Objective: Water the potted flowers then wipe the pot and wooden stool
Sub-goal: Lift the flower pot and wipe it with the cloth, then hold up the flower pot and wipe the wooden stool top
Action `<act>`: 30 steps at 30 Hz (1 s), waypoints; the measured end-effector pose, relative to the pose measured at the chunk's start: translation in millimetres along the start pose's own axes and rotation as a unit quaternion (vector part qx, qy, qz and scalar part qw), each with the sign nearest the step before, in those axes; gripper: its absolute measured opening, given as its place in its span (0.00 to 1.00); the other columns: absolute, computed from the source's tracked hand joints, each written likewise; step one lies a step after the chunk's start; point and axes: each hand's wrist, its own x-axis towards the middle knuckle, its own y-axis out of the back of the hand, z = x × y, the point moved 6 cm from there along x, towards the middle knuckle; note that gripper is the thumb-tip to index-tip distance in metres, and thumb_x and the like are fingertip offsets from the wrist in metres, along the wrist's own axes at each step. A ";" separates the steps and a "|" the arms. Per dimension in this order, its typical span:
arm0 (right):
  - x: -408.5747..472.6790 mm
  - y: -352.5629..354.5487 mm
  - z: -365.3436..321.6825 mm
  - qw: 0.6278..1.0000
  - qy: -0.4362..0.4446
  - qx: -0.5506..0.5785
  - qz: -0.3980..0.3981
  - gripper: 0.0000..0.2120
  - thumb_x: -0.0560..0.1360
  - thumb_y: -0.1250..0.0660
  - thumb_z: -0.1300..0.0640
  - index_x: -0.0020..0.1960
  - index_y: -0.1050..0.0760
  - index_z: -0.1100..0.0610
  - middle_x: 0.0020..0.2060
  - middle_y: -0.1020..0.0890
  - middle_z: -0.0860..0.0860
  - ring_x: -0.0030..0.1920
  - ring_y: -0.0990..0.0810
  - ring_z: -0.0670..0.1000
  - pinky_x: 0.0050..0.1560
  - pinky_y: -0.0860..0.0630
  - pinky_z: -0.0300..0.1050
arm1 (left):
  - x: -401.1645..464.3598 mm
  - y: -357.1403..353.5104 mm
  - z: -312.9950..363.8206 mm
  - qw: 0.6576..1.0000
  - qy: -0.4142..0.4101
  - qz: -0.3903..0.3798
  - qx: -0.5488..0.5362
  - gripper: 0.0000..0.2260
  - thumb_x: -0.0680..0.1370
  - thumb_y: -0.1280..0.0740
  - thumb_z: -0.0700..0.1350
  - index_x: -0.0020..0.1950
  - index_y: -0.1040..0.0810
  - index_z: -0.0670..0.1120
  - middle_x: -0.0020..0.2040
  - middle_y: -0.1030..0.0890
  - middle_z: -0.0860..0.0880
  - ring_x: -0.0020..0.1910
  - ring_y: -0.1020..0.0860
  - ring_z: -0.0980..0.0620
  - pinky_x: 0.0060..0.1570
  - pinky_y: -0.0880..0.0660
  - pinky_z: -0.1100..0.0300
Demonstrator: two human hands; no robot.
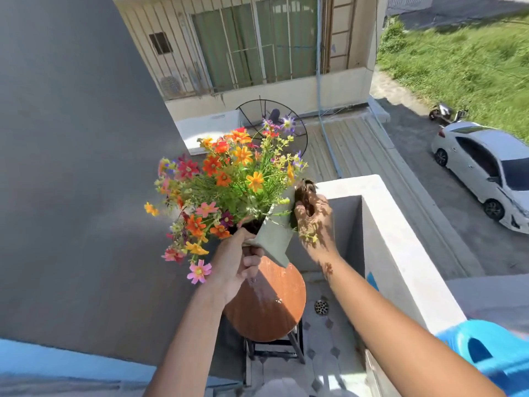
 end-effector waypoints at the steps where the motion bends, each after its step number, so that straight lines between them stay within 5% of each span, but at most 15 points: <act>1: -5.9 -2.6 2.6 1.000 -0.021 0.010 -0.004 0.07 0.78 0.37 0.66 0.54 0.25 0.64 0.48 0.19 0.58 0.44 0.23 0.42 0.43 0.25 0.32 | 3.0 1.8 1.0 1.000 -0.001 0.001 -0.006 0.11 0.80 0.43 0.39 0.38 0.28 0.41 0.29 0.28 0.46 0.21 0.38 0.56 0.17 0.44 0.66; 5: -30.6 -21.2 16.6 0.998 -0.040 -0.014 -0.044 0.05 0.77 0.37 0.69 0.45 0.25 0.62 0.35 0.20 0.44 0.33 0.23 0.35 0.34 0.27 0.28 | 22.1 8.9 3.1 1.000 0.004 0.012 -0.016 0.11 0.80 0.43 0.39 0.39 0.28 0.41 0.29 0.28 0.45 0.20 0.38 0.56 0.18 0.43 0.66; 9: -47.5 -44.2 34.3 0.992 -0.071 0.047 -0.097 0.06 0.73 0.33 0.68 0.49 0.23 0.70 0.43 0.20 0.59 0.36 0.22 0.38 0.40 0.31 0.23 | 52.0 20.1 -4.9 0.998 0.014 0.056 0.011 0.08 0.79 0.43 0.39 0.48 0.25 0.48 0.30 0.28 0.44 0.19 0.38 0.57 0.18 0.45 0.65; 11: -53.6 -56.0 47.1 0.986 -0.091 0.014 -0.137 0.02 0.73 0.33 0.63 0.42 0.23 0.59 0.39 0.21 0.52 0.35 0.26 0.38 0.38 0.31 0.32 | 67.0 26.7 -11.4 0.997 0.024 0.072 0.018 0.09 0.79 0.43 0.39 0.52 0.26 0.49 0.32 0.29 0.43 0.19 0.38 0.58 0.18 0.46 0.66; 14: -64.2 -72.4 71.9 0.979 -0.132 -0.005 -0.155 0.04 0.71 0.34 0.53 0.42 0.23 0.52 0.39 0.22 0.42 0.41 0.22 0.45 0.42 0.27 0.44 | 90.4 39.9 -21.7 0.996 0.051 0.079 0.003 0.09 0.79 0.42 0.39 0.39 0.30 0.43 0.32 0.29 0.42 0.18 0.38 0.57 0.16 0.44 0.68; 18: -76.4 -92.6 118.4 0.965 -0.211 -0.029 -0.150 0.03 0.70 0.35 0.61 0.40 0.26 0.62 0.36 0.22 0.55 0.37 0.25 0.52 0.38 0.29 0.51 | 121.7 61.6 -38.6 0.994 0.078 0.080 -0.020 0.09 0.79 0.44 0.38 0.39 0.31 0.41 0.31 0.29 0.42 0.18 0.37 0.57 0.16 0.44 0.67; 20: -82.9 -106.7 148.0 0.950 -0.267 -0.052 -0.156 0.04 0.70 0.36 0.62 0.37 0.27 0.60 0.31 0.24 0.53 0.34 0.27 0.51 0.35 0.31 0.49 | 135.1 71.9 -42.0 0.994 0.074 0.084 -0.013 0.11 0.79 0.45 0.38 0.37 0.31 0.42 0.31 0.29 0.43 0.18 0.37 0.58 0.16 0.45 0.67; 22: -91.2 -126.3 176.3 0.935 -0.295 -0.083 -0.178 0.05 0.73 0.36 0.63 0.44 0.22 0.61 0.40 0.23 0.52 0.41 0.25 0.53 0.42 0.31 0.44 | 146.4 82.0 -41.2 0.994 0.063 0.092 -0.010 0.13 0.80 0.45 0.39 0.35 0.31 0.42 0.31 0.29 0.43 0.19 0.37 0.57 0.17 0.44 0.66; 25: -94.3 -162.4 199.3 0.925 -0.241 -0.171 -0.241 0.18 0.75 0.36 0.62 0.64 0.24 0.59 0.60 0.23 0.57 0.63 0.27 0.55 0.65 0.33 0.45 | 161.8 93.3 -36.1 0.994 0.051 0.099 -0.006 0.12 0.80 0.46 0.39 0.37 0.30 0.41 0.31 0.29 0.43 0.19 0.37 0.57 0.17 0.43 0.66; 30: -119.2 -232.0 211.0 0.896 -0.122 -0.237 -0.354 0.21 0.75 0.39 0.60 0.68 0.29 0.52 0.59 0.28 0.55 0.60 0.27 0.60 0.59 0.25 0.50 | 186.4 105.0 -23.2 0.993 0.034 0.109 0.005 0.10 0.79 0.44 0.40 0.41 0.28 0.40 0.29 0.27 0.45 0.20 0.35 0.56 0.17 0.42 0.65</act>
